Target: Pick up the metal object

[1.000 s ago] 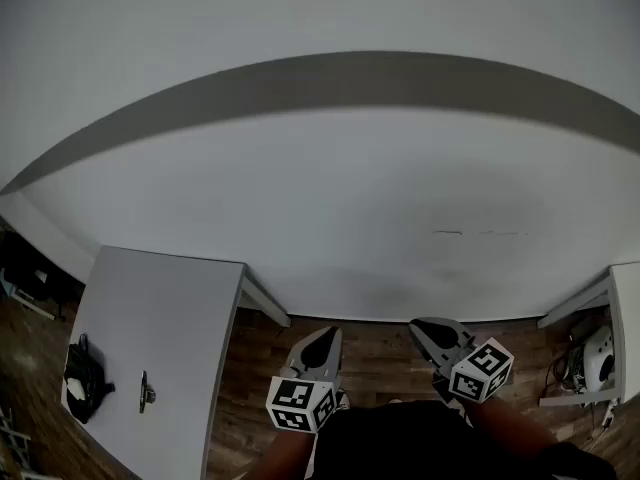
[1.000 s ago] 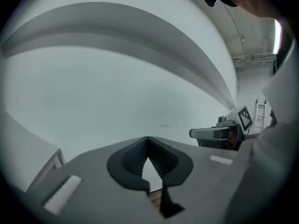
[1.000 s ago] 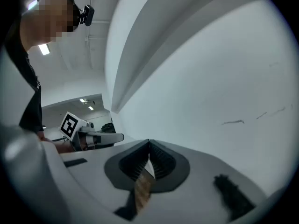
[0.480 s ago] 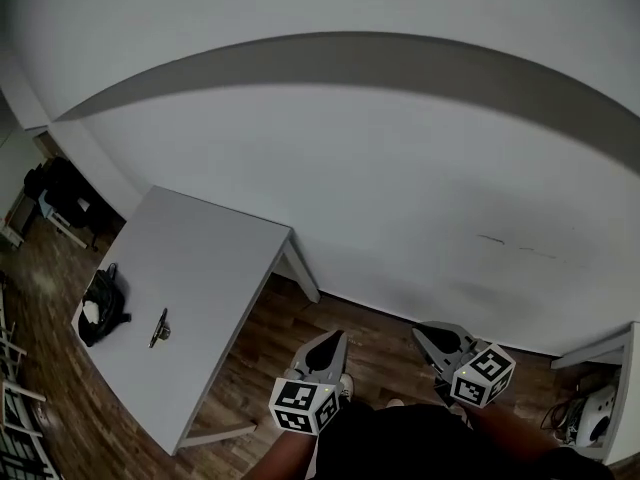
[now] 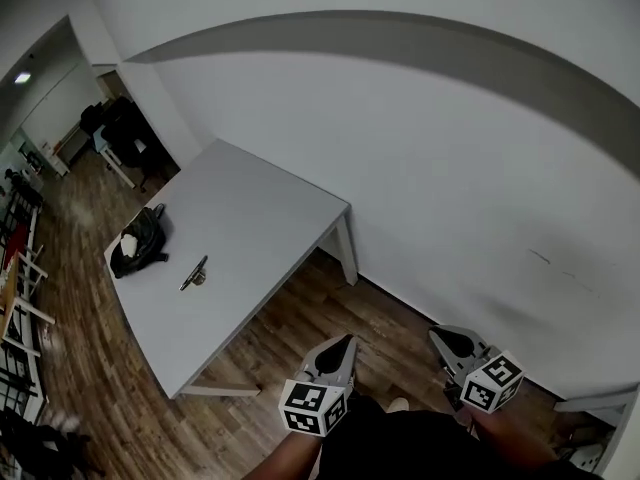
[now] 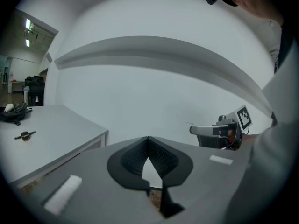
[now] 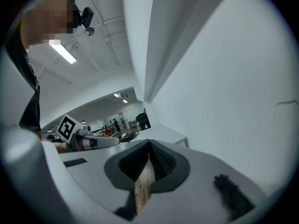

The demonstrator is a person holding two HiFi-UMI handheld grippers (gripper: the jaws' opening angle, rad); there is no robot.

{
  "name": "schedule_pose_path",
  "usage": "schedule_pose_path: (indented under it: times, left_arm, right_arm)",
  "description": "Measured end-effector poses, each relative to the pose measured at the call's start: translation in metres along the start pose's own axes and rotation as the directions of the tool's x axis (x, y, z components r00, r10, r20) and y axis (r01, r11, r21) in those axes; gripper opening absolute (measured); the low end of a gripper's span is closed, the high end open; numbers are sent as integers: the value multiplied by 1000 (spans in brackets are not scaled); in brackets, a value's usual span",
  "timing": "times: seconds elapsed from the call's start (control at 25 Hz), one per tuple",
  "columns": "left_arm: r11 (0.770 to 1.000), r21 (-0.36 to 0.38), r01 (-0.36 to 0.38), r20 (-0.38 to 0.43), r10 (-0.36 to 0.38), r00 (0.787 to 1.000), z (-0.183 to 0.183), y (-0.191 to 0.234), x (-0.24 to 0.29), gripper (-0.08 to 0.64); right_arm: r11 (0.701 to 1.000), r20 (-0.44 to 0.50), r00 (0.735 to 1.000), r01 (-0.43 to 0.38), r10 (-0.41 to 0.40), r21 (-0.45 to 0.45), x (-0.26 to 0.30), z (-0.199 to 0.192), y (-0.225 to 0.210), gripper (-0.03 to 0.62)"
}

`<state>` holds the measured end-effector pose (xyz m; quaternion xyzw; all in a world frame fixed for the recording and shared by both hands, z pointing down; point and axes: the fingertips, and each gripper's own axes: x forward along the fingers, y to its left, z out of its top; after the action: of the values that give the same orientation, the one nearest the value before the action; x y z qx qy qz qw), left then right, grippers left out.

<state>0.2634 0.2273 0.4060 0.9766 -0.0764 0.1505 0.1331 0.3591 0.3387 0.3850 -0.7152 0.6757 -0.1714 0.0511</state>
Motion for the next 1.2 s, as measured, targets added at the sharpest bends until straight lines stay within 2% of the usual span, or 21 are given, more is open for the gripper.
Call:
schedule_pose_path:
  times: [0.24,0.48,0.84,1.2]
  left_arm:
    - [998,-15,-60,47,61,997,0,12,-9,8]
    - [988,-39,-148,94,151,984,4,38,-34,8]
    - [952,-96,-290,80,298,951,-14,94,-84,8]
    - [927,-133,-350,84,362,928,-18,135,-117,8]
  right_arm:
    - [998,-11,998,-58,58,-34,11,0,10,6]
    - [990,-50,991,-126,123,-62,32,-3,25,6]
    - [966,-104,966,-246,237,-82,87,-13,63,6]
    - [934,-159,932,-344,326,-97,133,-20,108,6]
